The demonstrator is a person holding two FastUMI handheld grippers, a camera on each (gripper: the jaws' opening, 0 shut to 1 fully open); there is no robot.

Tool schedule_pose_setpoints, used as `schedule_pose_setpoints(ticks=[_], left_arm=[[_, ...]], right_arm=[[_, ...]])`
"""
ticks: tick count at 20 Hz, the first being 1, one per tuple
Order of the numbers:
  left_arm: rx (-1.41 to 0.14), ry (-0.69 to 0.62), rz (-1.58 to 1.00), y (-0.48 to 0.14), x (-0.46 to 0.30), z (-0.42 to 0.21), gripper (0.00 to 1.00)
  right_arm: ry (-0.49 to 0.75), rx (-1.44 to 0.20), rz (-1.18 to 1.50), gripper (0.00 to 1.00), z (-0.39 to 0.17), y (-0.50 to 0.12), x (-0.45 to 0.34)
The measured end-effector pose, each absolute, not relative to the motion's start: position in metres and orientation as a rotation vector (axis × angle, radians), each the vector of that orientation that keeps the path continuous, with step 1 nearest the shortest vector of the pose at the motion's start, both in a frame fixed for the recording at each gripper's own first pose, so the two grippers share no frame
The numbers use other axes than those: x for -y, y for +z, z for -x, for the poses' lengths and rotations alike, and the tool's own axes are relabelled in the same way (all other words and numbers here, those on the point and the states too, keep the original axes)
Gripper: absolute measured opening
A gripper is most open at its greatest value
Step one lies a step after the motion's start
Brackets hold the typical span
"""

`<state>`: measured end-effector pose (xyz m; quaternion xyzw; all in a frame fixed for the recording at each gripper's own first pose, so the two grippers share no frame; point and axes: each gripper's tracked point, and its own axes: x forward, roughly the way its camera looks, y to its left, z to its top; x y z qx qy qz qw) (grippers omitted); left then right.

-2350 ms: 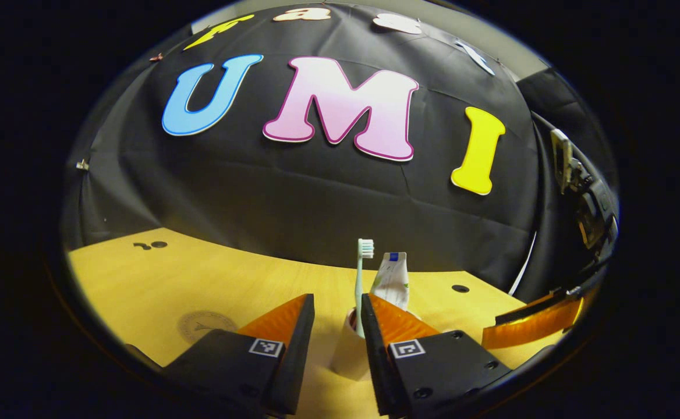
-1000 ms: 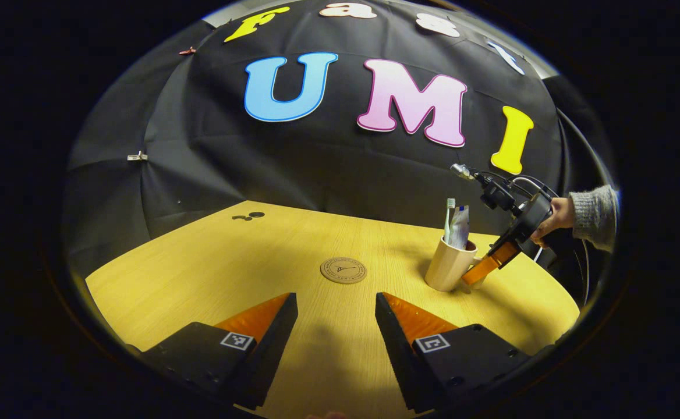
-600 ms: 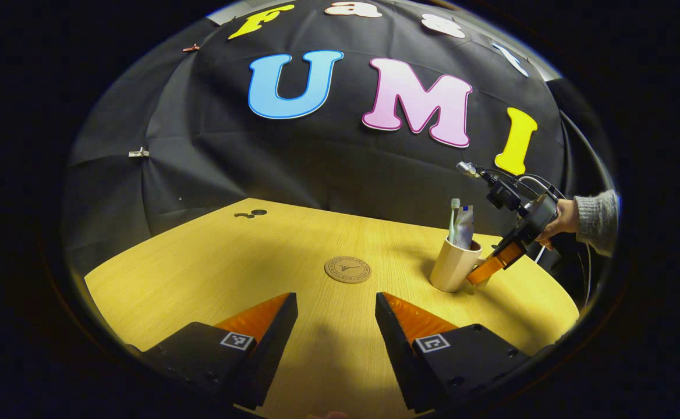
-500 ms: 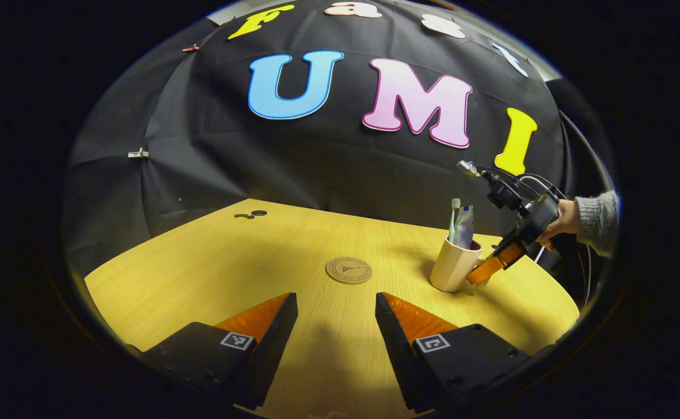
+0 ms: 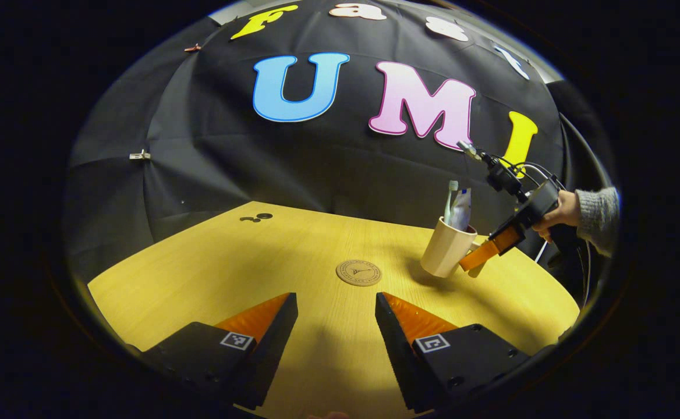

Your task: Put the toothbrush and toothpaste on the desktop into the cup, then pick up the cup and place it on the coaster on the desktop.

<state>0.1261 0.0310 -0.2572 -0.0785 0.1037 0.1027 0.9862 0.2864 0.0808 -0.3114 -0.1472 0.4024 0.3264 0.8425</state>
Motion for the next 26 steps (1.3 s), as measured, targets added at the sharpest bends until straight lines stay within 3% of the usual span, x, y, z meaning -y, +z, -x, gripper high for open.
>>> schedule_pose_setpoints(ticks=[4,20,21,22,26], left_arm=[[-0.201,0.227,0.152,-0.248,-0.049,-0.111,0.86],[-0.240,0.313,0.194,-0.265,-0.077,-0.070,0.85],[-0.242,0.315,0.196,-0.266,-0.077,-0.070,0.86],[-0.243,0.316,0.198,-0.266,-0.077,-0.069,0.85],[-0.248,0.322,0.199,-0.270,-0.078,-0.071,0.86]], right_arm=[[0.741,-0.836,0.318,0.25,-0.291,-0.310,-0.114],[0.837,-0.855,0.434,0.25,-0.289,-0.304,-0.113],[0.838,-0.854,0.435,0.30,-0.289,-0.302,-0.112],[0.840,-0.855,0.437,0.25,-0.289,-0.303,-0.113],[0.845,-0.864,0.461,0.25,-0.289,-0.303,-0.112]])
